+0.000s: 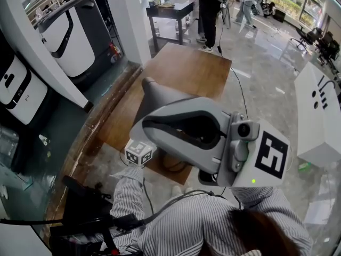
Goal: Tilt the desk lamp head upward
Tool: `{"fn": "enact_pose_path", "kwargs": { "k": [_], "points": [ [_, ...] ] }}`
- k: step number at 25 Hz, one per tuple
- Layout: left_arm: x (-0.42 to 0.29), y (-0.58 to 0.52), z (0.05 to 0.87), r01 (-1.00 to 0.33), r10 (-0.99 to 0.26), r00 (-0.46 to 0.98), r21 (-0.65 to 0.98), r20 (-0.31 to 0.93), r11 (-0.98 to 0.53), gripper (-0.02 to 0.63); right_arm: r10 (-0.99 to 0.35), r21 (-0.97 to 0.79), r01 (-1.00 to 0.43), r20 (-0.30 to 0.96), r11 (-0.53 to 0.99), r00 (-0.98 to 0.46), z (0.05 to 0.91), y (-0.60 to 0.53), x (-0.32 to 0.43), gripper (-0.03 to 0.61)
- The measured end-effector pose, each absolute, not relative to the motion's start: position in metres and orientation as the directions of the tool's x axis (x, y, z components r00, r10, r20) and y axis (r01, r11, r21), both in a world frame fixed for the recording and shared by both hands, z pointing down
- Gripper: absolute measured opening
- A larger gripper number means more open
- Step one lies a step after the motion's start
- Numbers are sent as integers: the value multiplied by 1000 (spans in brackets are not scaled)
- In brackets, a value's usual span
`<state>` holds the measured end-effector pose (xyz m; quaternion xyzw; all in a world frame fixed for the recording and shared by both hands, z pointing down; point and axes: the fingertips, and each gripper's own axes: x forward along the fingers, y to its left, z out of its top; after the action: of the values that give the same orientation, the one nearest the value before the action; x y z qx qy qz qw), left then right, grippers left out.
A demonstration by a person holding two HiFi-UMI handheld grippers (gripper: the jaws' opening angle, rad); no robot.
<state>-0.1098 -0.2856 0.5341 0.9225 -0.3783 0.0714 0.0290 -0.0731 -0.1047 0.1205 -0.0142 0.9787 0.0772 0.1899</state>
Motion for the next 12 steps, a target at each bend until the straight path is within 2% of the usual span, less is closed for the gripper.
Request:
{"fn": "enact_pose_path", "kwargs": {
  "k": [12],
  "points": [
    [-110,-285,533,-696,-688,711,7,142,-718,100,20,127,-34,-402,991,-915,111,-106,-79,2]
  ]
}}
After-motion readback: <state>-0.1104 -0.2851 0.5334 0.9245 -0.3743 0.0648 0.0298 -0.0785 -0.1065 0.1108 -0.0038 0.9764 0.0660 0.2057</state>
